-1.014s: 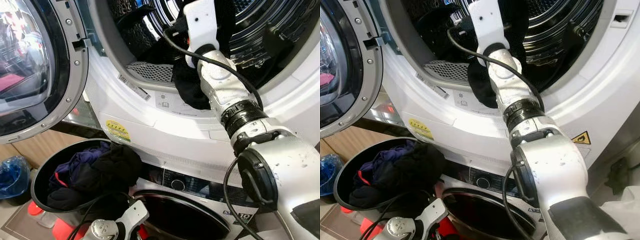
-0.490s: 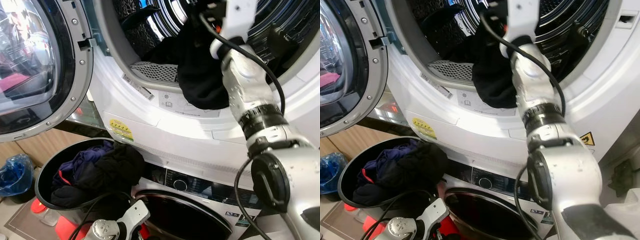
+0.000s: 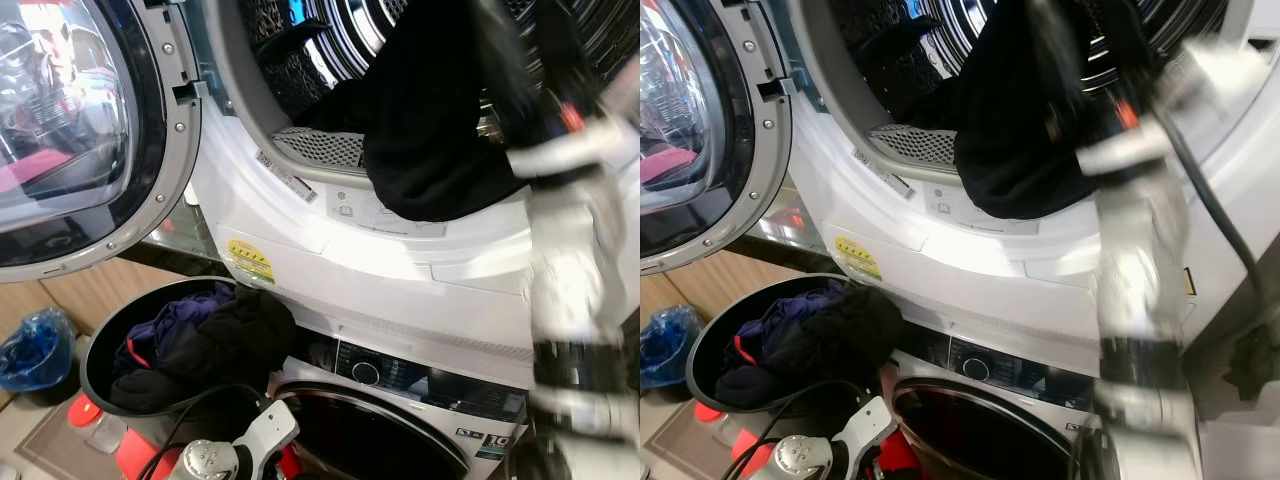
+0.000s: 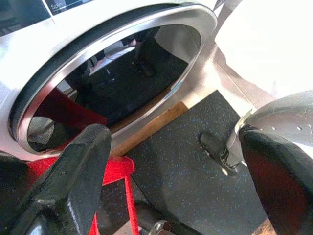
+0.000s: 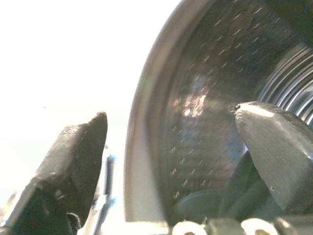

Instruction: Clothes washing

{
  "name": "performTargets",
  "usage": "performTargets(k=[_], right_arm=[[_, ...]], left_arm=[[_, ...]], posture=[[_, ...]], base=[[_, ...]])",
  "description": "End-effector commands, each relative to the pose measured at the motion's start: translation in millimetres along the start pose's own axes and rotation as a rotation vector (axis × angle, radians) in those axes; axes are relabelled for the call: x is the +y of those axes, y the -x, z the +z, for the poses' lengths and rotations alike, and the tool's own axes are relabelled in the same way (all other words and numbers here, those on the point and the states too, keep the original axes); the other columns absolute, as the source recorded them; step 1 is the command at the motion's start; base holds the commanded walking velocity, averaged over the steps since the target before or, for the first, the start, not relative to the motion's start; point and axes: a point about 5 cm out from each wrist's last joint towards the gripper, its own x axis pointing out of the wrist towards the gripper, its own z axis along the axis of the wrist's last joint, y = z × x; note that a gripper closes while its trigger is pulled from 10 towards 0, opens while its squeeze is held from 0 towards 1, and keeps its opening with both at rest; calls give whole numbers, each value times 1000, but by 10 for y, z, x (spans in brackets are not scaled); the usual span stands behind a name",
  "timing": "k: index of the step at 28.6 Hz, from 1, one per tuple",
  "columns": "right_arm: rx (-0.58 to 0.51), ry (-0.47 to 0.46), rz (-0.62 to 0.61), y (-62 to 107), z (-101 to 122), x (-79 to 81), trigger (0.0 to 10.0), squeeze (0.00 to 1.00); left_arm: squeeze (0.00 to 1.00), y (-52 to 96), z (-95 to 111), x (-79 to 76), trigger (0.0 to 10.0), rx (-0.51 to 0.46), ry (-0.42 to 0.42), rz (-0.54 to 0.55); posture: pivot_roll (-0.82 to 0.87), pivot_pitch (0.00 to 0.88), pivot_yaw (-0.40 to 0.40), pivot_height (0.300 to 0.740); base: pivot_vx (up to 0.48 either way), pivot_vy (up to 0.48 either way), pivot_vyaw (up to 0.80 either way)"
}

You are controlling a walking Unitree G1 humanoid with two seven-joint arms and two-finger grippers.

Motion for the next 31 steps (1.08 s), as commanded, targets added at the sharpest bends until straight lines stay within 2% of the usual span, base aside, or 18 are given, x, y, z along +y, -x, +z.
performTargets(k=[1, 2, 3, 5, 6, 9, 11, 13, 14, 18, 22, 26, 30, 31], right_arm=[[70, -13, 179, 29, -43, 250, 10000, 0], [70, -13, 179, 29, -43, 250, 10000, 0], [120, -13, 203, 112, -82, 297, 10000, 0], [249, -35, 208, 336, -169, 367, 10000, 0], [320, -74, 223, 488, -195, 442, 10000, 0], [336, -109, 239, 550, -183, 504, 10000, 0], [410, -103, 235, 628, -250, 555, 10000, 0], [410, -103, 235, 628, -250, 555, 10000, 0], [475, -65, 171, 659, -360, 522, 10000, 0], [550, -18, 100, 688, -489, 480, 10000, 0], [648, -4, 81, 741, -648, 568, 10000, 0], [682, 36, 2, 747, -730, 529, 10000, 0], [675, 43, -13, 731, -739, 536, 10000, 0], [685, 78, -47, 721, -755, 507, 10000, 0]], left_arm=[[0, 30, -35, 16, 10000, 12, 3, 4], [0, 30, -35, 16, 10000, 12, 3, 4], [0, 30, -36, 15, 10000, 12, 3, 4], [0, 30, -34, 17, 10000, 10, 5, 5], [0, 28, -35, 14, 10000, 10, 7, 3], [0, 27, -37, 11, 10000, 10, 9, 2], [0, 26, -31, 16, 10000, 8, 11, 6], [0, 26, -31, 16, 10000, 8, 11, 6], [0, 27, -29, 20, 10000, 6, 12, 9], [0, 28, -27, 24, 10000, 5, 14, 13], [0, 29, -19, 35, 10000, 2, 15, 19], [0, 26, -13, 35, 10000, -1, 16, 23], [0, 26, -14, 35, 10000, -2, 17, 24], [0, 26, -14, 35, 10000, -2, 17, 25]], posture=[[-49, 0, 114, 740], [-49, 0, 114, 740], [-49, 0, 113, 740], [-54, 0, 116, 740], [-58, 0, 117, 740], [-56, 0, 116, 740], [-50, 0, 112, 740], [-50, 0, 112, 740], [-51, 2, 113, 740], [-48, 4, 112, 740], [-44, 4, 108, 740], [-43, 4, 106, 740], [-43, 3, 105, 740], [-44, 4, 106, 740]], base=[[0, 0, 0], [0, 0, 0], [0, 0, 0], [0, 0, 0], [0, 0, 0], [0, 0, 0], [0, 0, 0], [0, 0, 0], [0, 0, 0], [0, 0, 0], [0, 0, 0], [0, 0, 0], [0, 0, 0], [0, 0, 0]])
